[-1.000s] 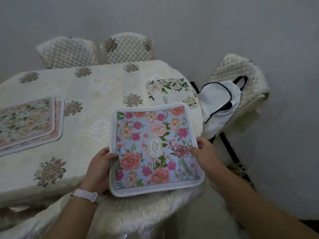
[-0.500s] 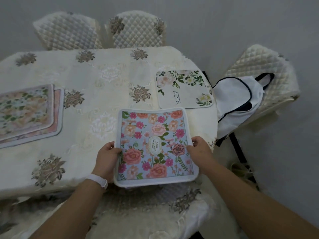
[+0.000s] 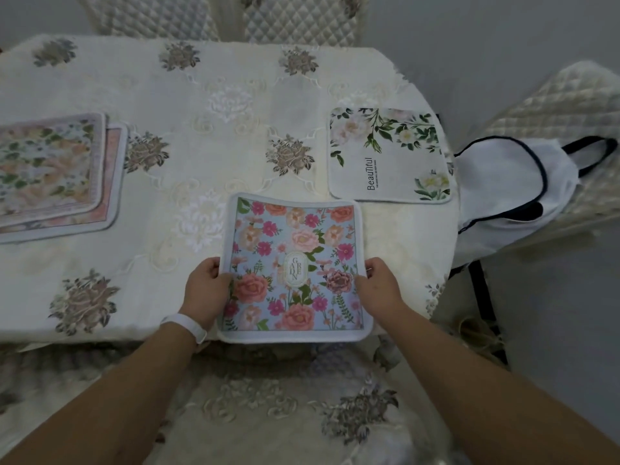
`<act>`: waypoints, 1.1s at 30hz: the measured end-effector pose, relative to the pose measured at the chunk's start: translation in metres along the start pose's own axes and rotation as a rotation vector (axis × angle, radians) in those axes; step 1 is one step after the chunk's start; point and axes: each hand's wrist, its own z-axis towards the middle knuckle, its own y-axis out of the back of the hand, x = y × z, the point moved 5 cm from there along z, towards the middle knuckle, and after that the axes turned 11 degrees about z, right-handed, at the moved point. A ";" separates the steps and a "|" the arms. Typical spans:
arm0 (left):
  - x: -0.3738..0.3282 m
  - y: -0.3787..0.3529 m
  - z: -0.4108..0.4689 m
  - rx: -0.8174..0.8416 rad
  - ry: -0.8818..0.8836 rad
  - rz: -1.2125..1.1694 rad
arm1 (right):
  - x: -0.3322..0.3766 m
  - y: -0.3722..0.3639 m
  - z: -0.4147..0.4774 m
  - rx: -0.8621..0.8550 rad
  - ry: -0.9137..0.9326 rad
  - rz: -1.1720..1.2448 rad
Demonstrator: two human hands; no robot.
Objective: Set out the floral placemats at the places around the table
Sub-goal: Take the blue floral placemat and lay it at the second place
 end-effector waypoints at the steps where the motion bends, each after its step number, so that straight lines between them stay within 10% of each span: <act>1: 0.002 -0.001 0.002 -0.008 -0.002 0.004 | -0.002 -0.002 0.002 0.003 -0.008 -0.006; 9: 0.017 0.007 0.001 -0.054 -0.027 0.139 | -0.006 0.002 0.003 0.037 0.087 -0.189; 18: 0.056 0.016 -0.018 0.210 -0.500 0.797 | -0.050 0.002 -0.028 0.205 0.325 -0.769; 33: 0.067 0.027 -0.010 0.171 -0.587 0.811 | -0.046 -0.013 -0.033 0.230 0.371 -0.856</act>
